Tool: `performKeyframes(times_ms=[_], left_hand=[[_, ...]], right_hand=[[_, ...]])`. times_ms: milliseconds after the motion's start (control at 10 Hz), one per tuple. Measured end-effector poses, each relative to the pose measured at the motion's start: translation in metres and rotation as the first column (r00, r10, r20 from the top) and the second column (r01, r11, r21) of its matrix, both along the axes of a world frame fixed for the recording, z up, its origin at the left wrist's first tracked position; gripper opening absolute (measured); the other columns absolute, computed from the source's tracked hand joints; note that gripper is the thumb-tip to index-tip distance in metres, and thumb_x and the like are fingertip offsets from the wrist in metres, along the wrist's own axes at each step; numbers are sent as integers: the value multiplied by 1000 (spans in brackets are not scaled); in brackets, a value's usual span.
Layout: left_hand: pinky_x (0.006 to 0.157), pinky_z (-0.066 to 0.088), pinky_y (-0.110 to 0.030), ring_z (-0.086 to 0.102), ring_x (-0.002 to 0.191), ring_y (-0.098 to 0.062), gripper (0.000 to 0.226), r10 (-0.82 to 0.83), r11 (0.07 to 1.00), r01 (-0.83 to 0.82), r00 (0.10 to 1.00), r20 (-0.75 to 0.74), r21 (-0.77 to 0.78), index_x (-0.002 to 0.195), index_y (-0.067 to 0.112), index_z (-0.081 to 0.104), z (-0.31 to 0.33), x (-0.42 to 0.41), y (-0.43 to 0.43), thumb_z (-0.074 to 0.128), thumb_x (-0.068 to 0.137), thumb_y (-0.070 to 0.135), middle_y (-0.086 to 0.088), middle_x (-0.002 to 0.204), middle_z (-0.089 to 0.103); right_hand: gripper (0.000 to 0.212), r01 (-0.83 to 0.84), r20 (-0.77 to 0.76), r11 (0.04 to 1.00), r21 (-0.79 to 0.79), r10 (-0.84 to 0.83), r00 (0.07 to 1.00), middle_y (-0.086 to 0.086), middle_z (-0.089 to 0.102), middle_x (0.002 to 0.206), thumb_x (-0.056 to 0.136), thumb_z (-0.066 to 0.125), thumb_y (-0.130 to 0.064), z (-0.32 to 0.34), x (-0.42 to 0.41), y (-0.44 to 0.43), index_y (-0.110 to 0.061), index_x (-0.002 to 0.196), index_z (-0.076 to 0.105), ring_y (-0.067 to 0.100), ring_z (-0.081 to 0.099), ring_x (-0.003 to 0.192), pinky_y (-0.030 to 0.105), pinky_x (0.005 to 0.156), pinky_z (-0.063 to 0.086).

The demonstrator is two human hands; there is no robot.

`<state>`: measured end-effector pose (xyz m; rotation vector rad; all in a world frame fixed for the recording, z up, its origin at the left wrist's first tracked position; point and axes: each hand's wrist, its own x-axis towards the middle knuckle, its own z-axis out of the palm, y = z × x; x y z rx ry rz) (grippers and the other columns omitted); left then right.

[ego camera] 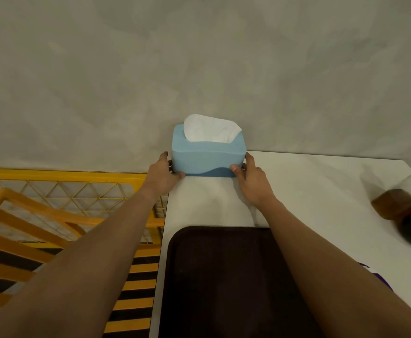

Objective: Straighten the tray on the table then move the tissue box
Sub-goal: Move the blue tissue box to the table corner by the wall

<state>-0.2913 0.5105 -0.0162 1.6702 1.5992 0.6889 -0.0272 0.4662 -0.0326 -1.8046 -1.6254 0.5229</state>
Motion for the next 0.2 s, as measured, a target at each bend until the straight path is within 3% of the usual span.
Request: performKeyframes(times_ms=[100,200], left_hand=[[109,42,-46,46,138,-33,104,-52,993,56,998,41,-107,161,12,6,9,-5,1,78,86,25,-11,155,45],[114,36,-49,33,147,-30,117,-70,985,75,997,37,-156,162,17,-5,22,-11,-8,81,84,28,-9,166,26]], right_hand=[[69,-44,-24,997,-59,43,999,12,64,126,100,42,-59,9,3,1,-17,154,28,30,63,104,31,77,43],[78,-55,-33,988,-147,50,998,11,52,146,97,46,-63,23,4,-1,-20,158,21,35,52,129,35,93,40]])
